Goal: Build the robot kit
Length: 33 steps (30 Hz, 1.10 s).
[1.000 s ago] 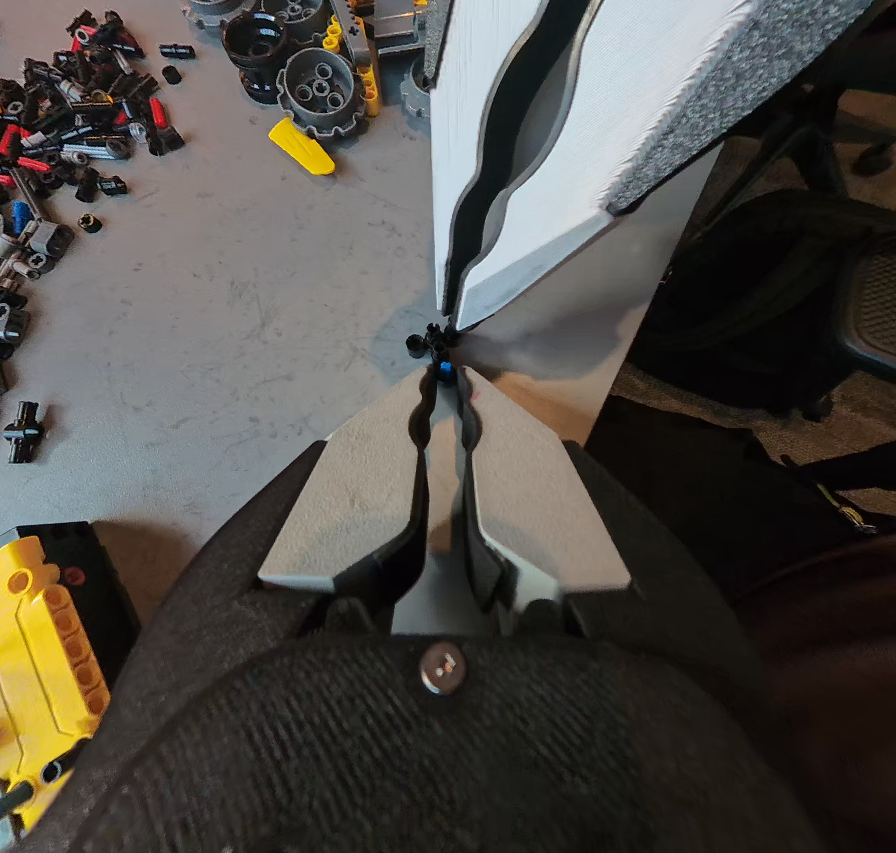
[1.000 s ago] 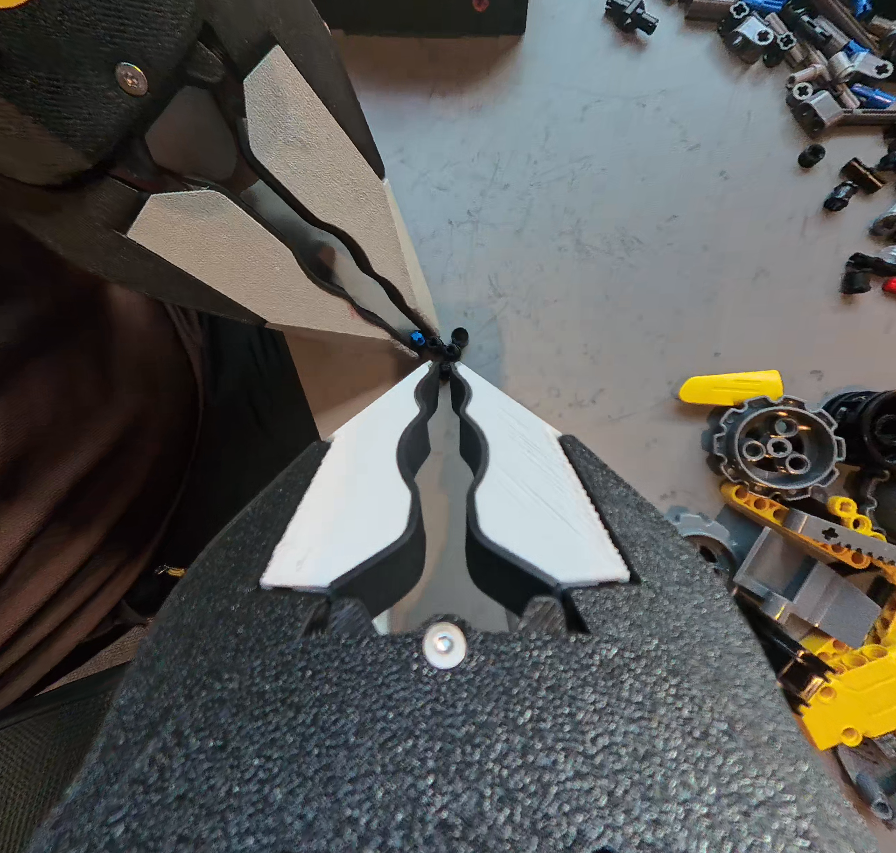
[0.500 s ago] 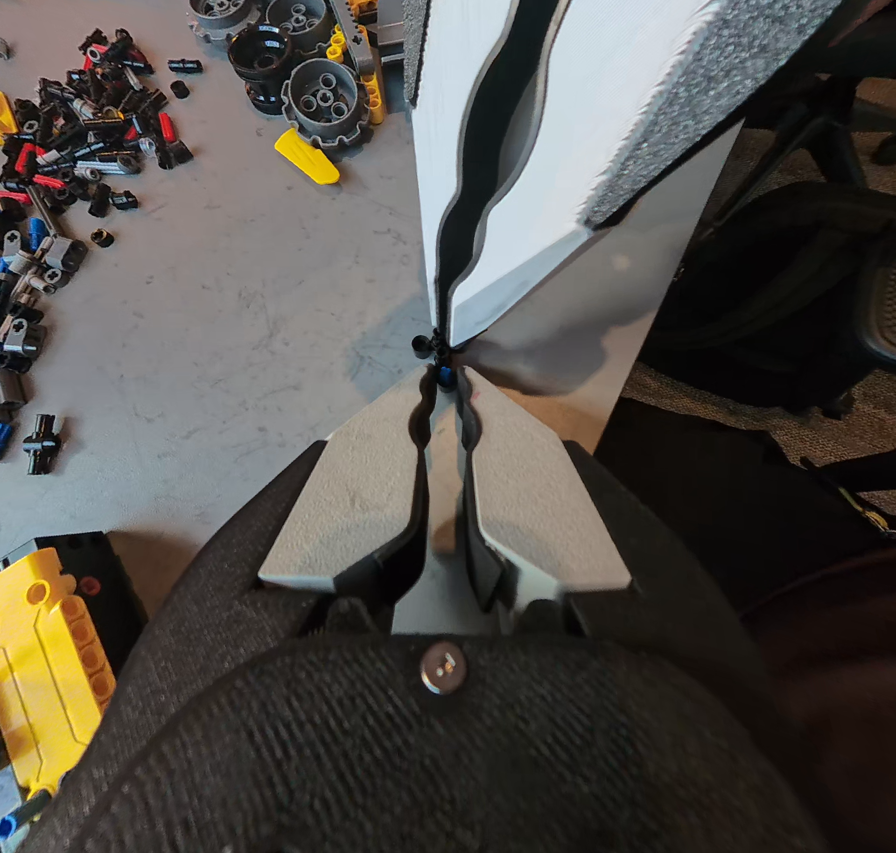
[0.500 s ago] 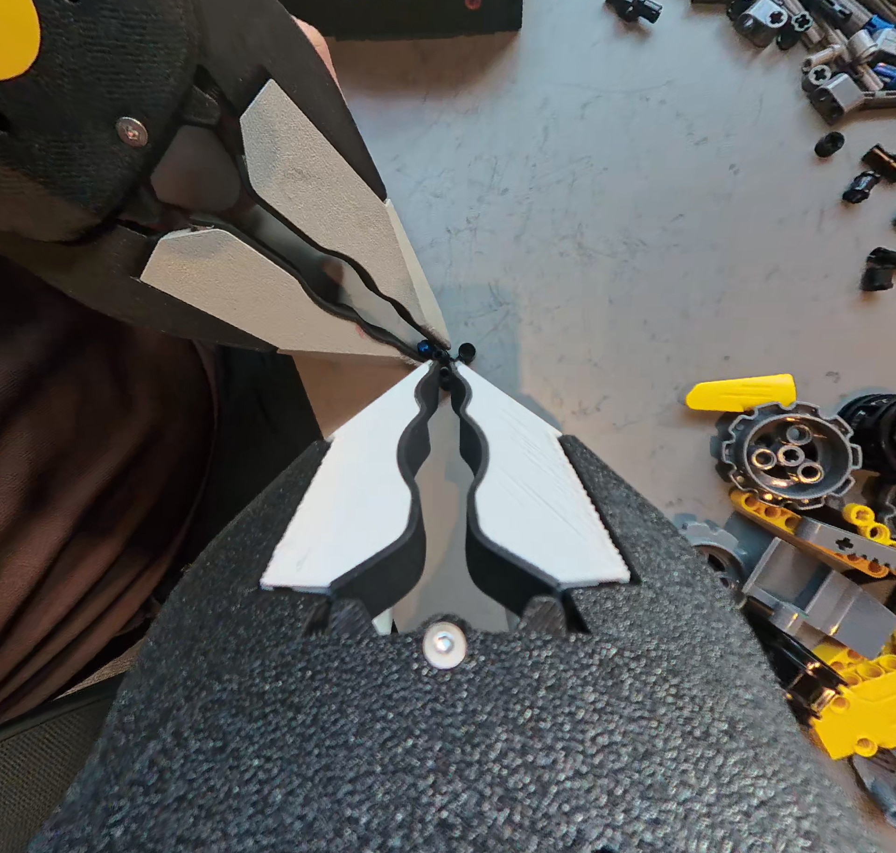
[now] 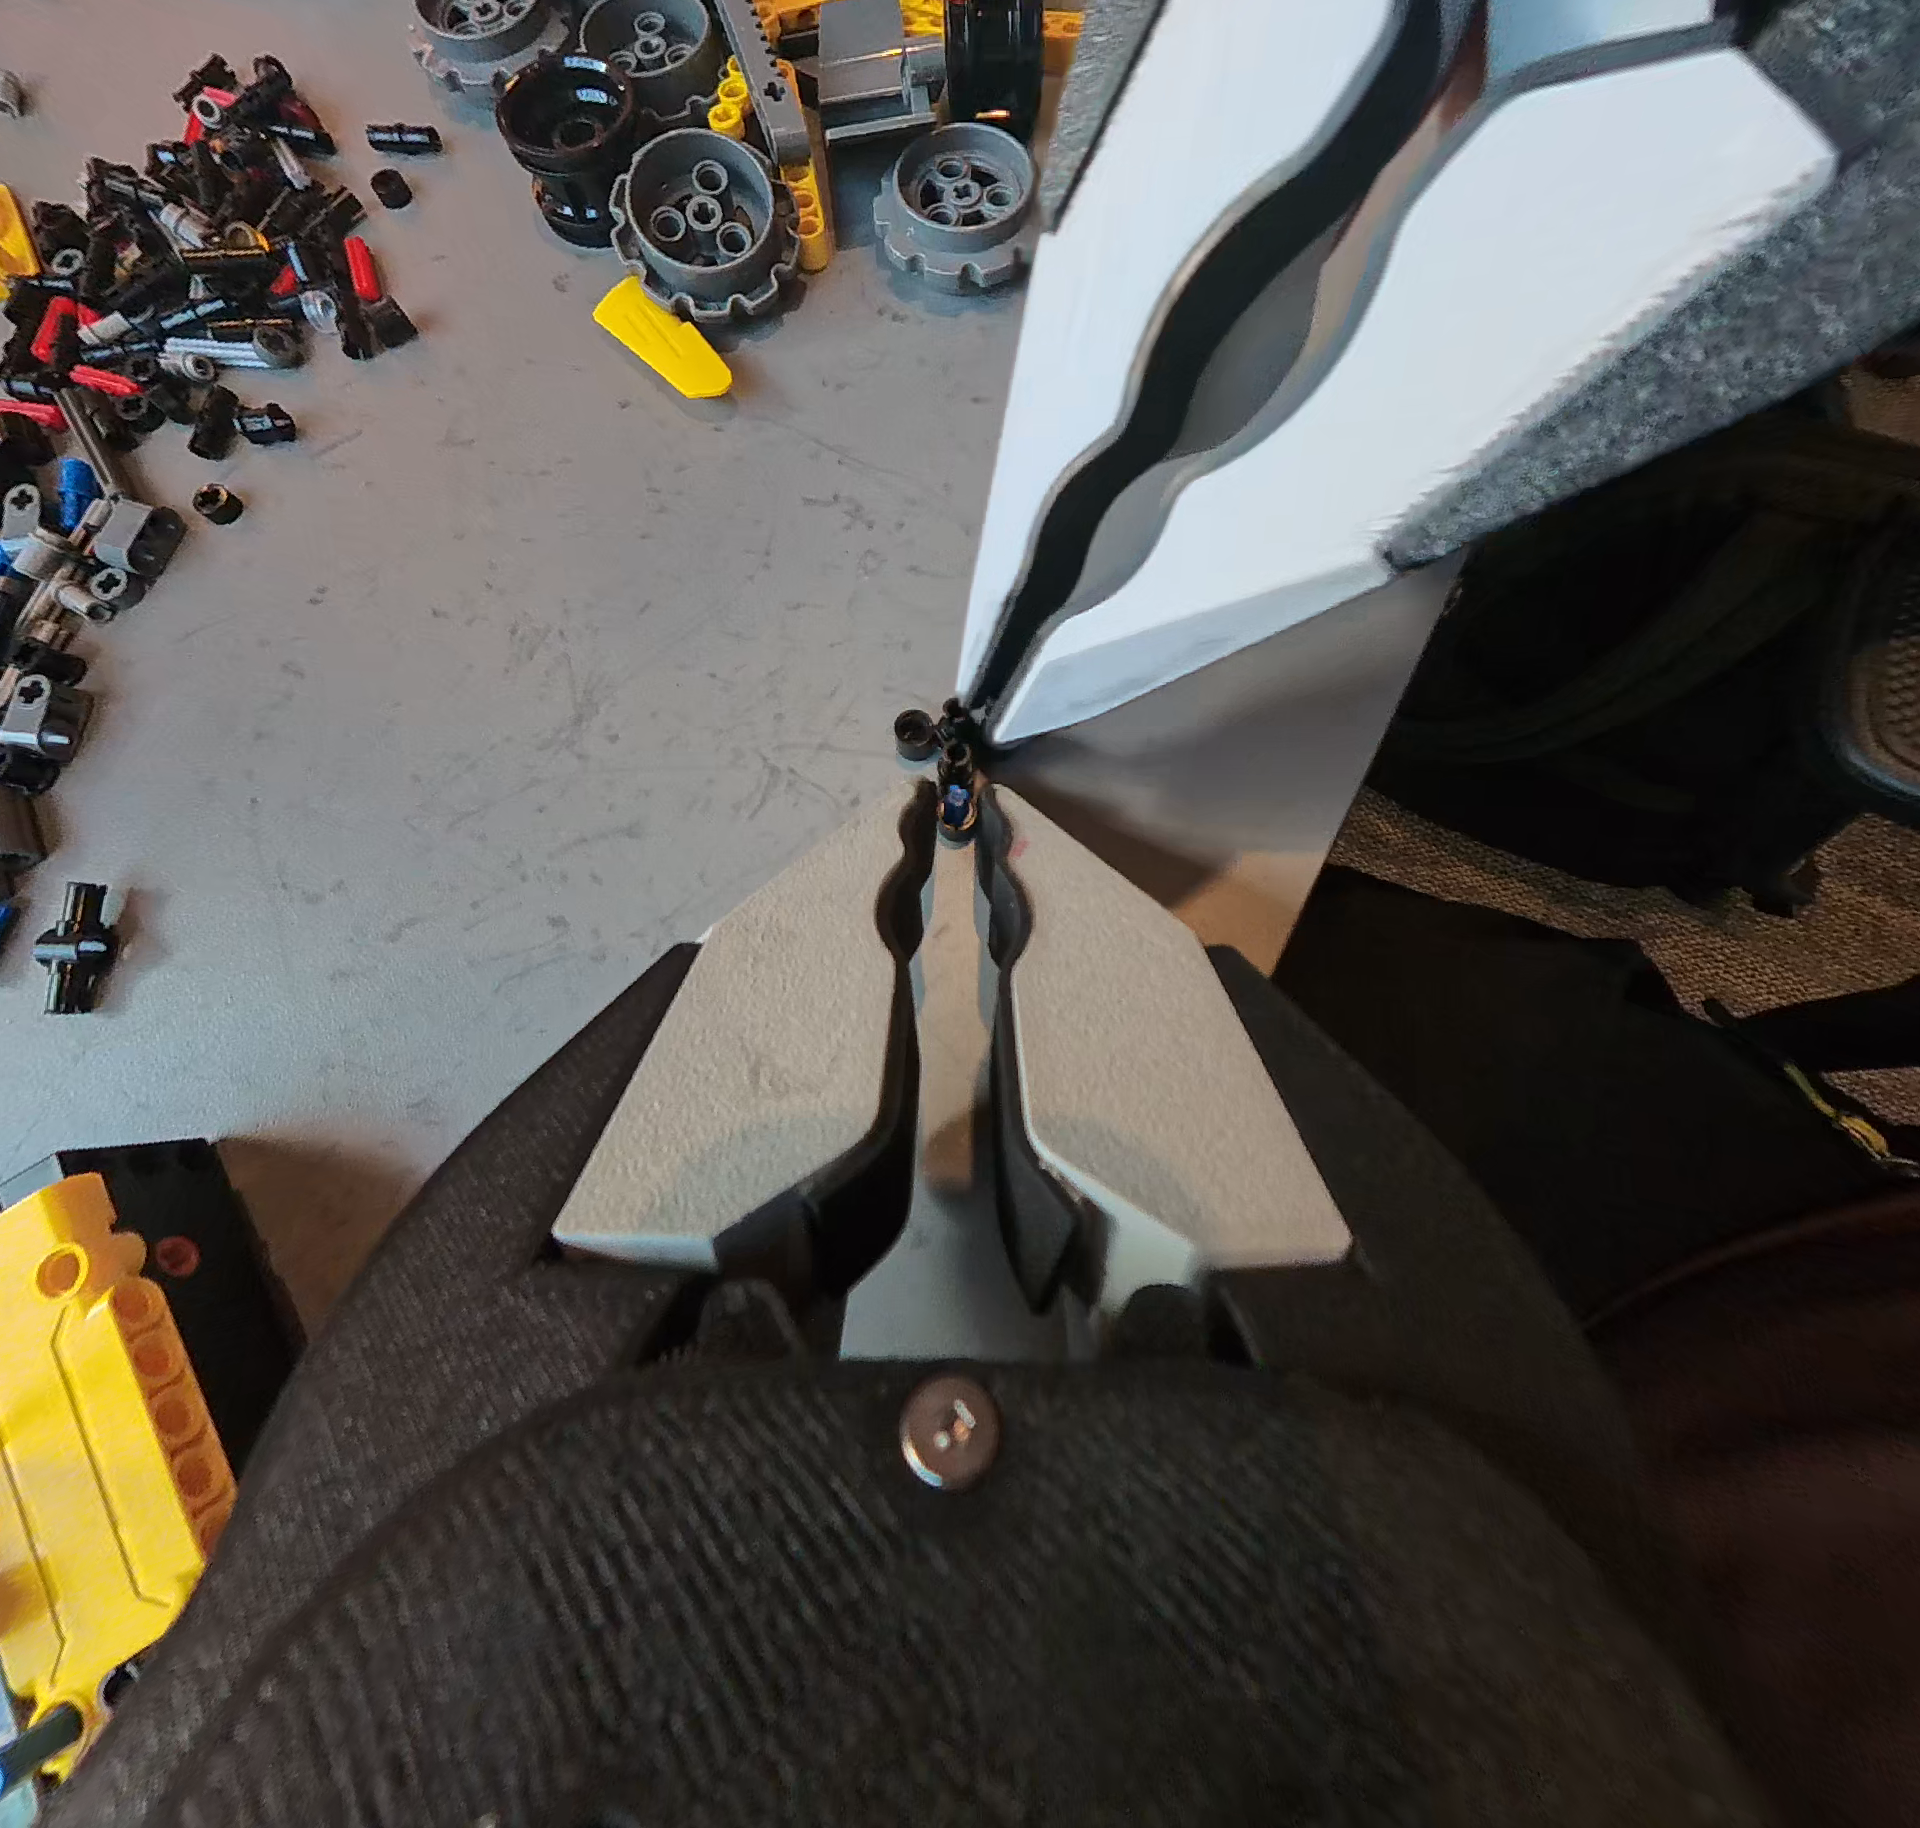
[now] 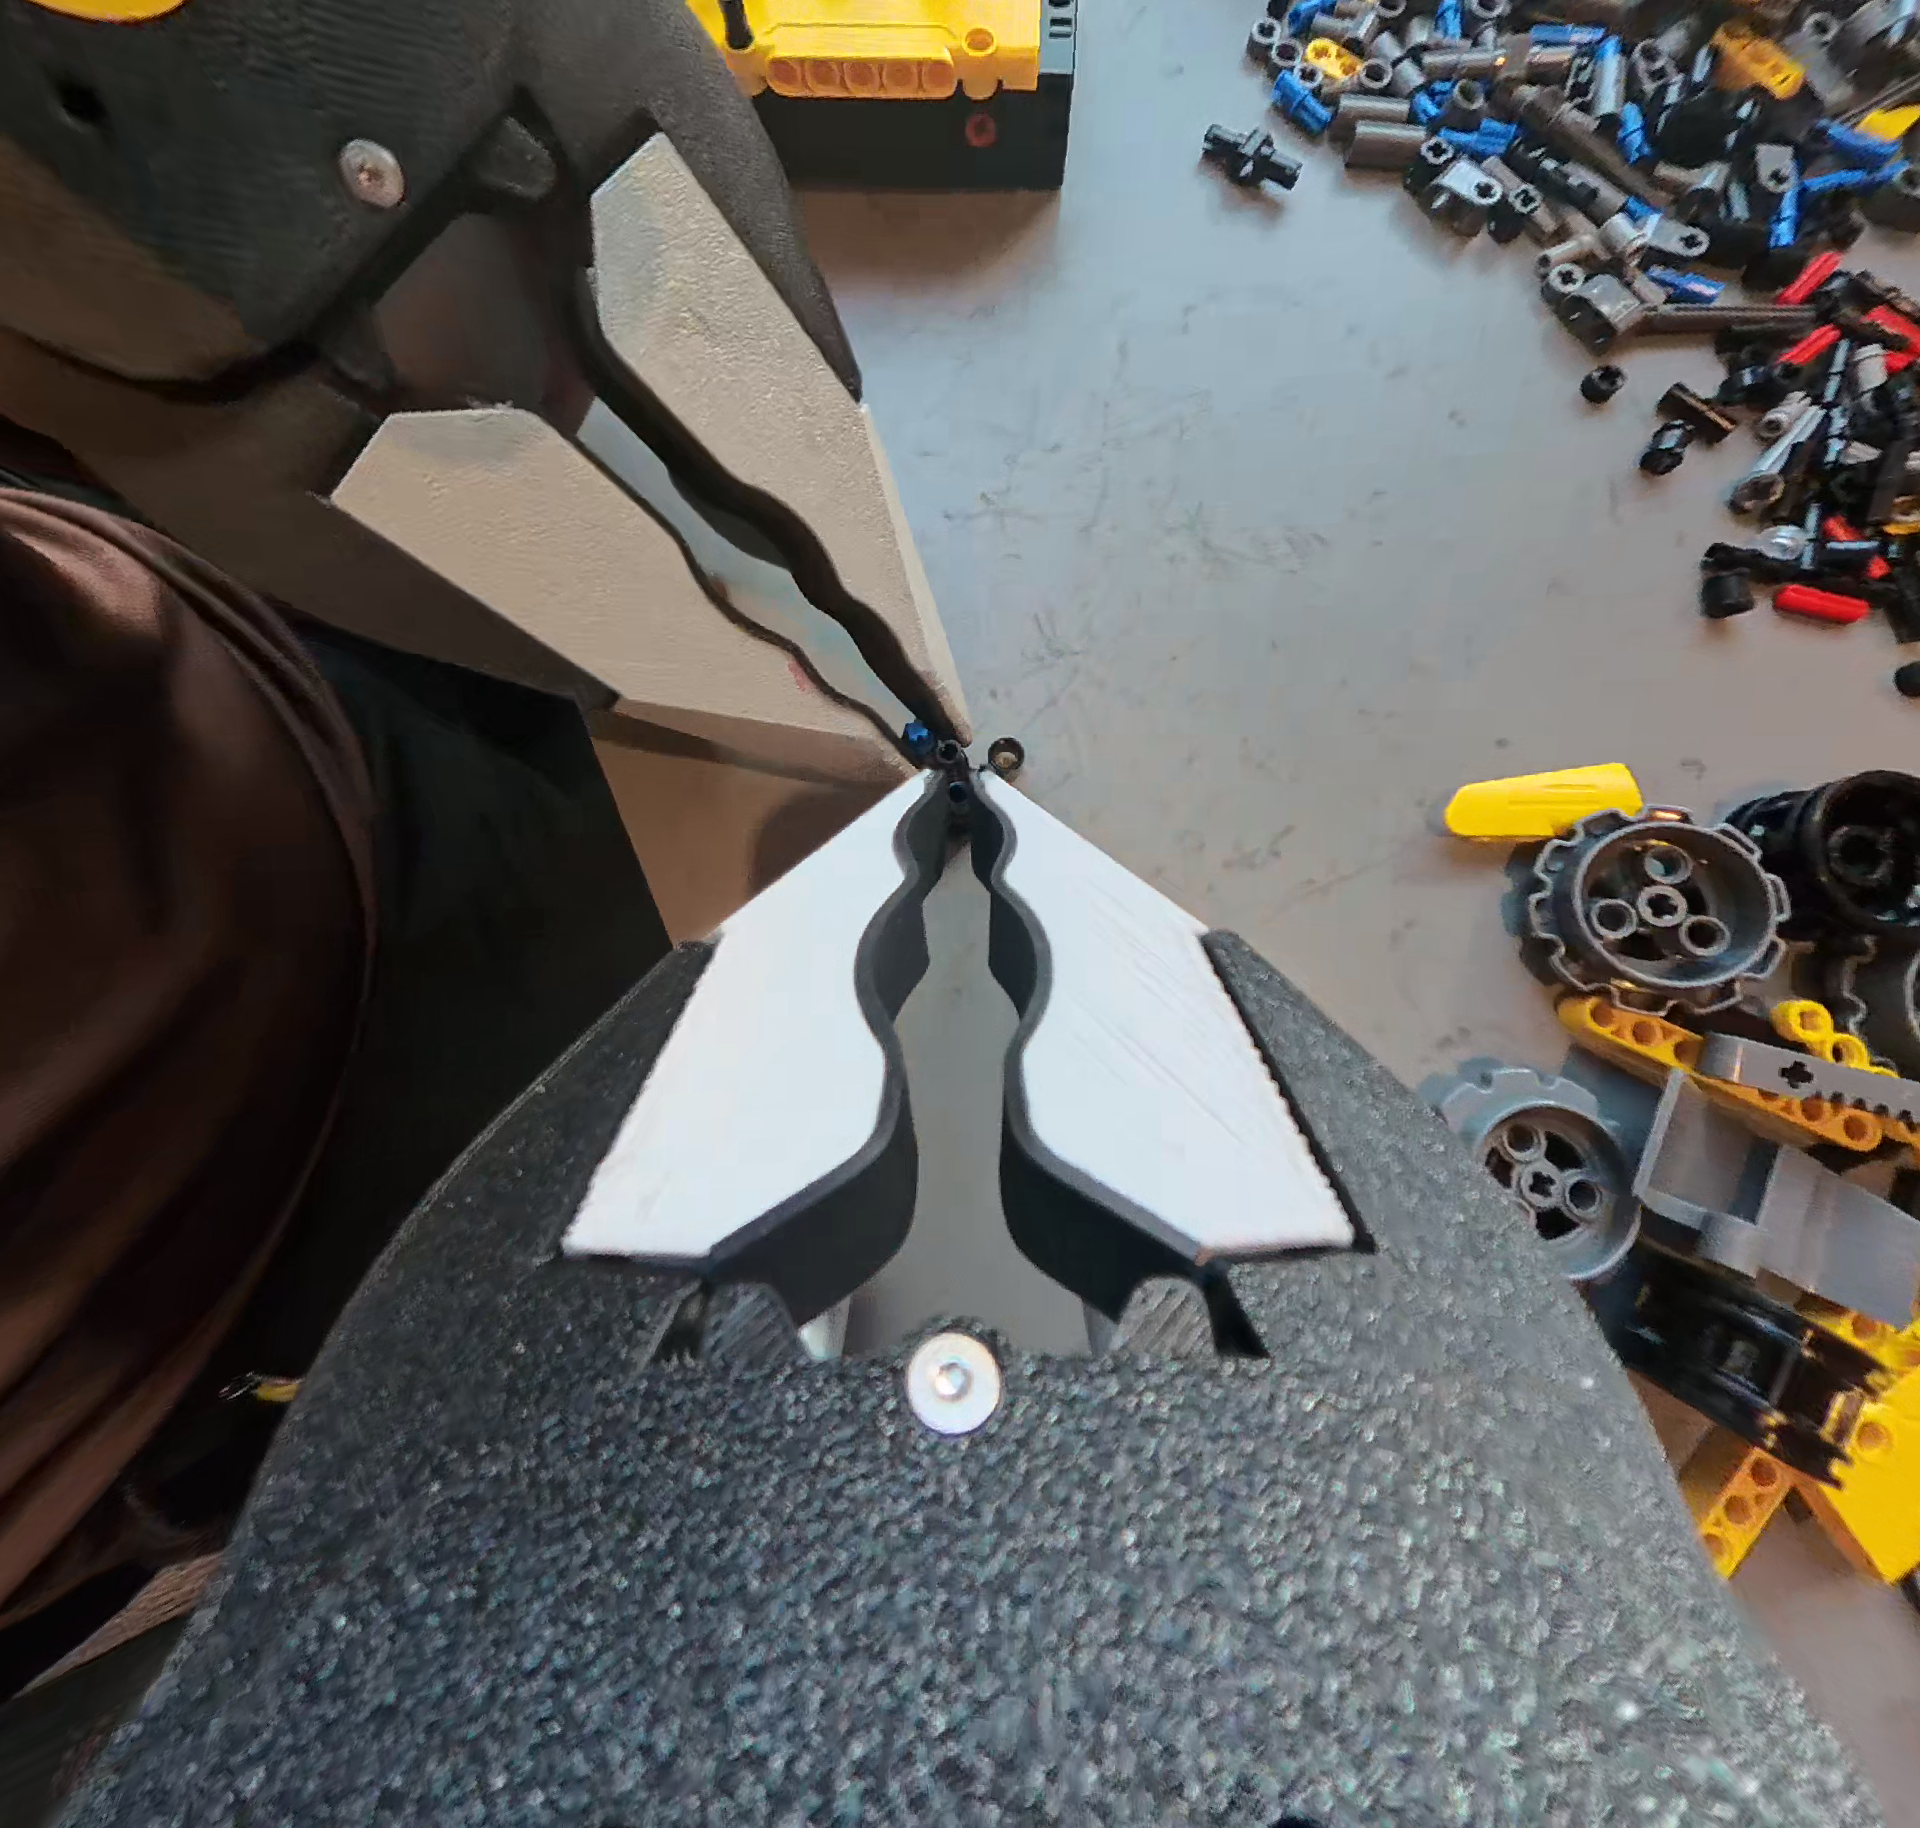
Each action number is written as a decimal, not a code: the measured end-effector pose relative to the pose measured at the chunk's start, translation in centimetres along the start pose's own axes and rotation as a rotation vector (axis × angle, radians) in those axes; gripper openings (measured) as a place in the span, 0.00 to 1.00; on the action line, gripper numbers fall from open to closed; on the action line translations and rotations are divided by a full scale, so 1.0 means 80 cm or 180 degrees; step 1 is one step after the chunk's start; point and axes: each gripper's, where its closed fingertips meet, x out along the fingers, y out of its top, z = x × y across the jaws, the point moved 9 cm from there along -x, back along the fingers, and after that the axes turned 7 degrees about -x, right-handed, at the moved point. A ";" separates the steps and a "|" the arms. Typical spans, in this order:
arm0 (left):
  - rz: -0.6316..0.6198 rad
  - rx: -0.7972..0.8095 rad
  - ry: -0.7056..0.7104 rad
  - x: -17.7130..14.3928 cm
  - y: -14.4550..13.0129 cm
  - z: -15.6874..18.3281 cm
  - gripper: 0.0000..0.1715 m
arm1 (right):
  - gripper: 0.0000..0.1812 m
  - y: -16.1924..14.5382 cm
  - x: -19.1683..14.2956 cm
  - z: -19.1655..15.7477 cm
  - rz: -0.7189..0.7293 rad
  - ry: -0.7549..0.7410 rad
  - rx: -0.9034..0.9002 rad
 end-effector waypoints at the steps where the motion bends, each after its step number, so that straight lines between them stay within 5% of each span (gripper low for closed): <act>1: -0.0005 -0.0016 -0.0002 0.000 0.000 -0.001 0.03 | 0.00 -0.002 -0.001 -0.003 -0.0010 -0.0068 -0.0060; 9: -0.0002 -0.0006 0.0028 0.001 0.001 0.000 0.03 | 0.00 -0.013 0.007 -0.012 -0.0011 -0.0135 -0.0147; 25: 0.0153 0.0223 0.0019 -0.012 -0.005 0.003 0.10 | 0.01 -0.010 -0.028 0.016 0.0010 0.0555 0.0553; 33: 0.0464 0.1546 0.0021 -0.040 0.009 0.030 0.08 | 0.00 0.003 -0.027 0.006 -0.0180 0.0992 0.0453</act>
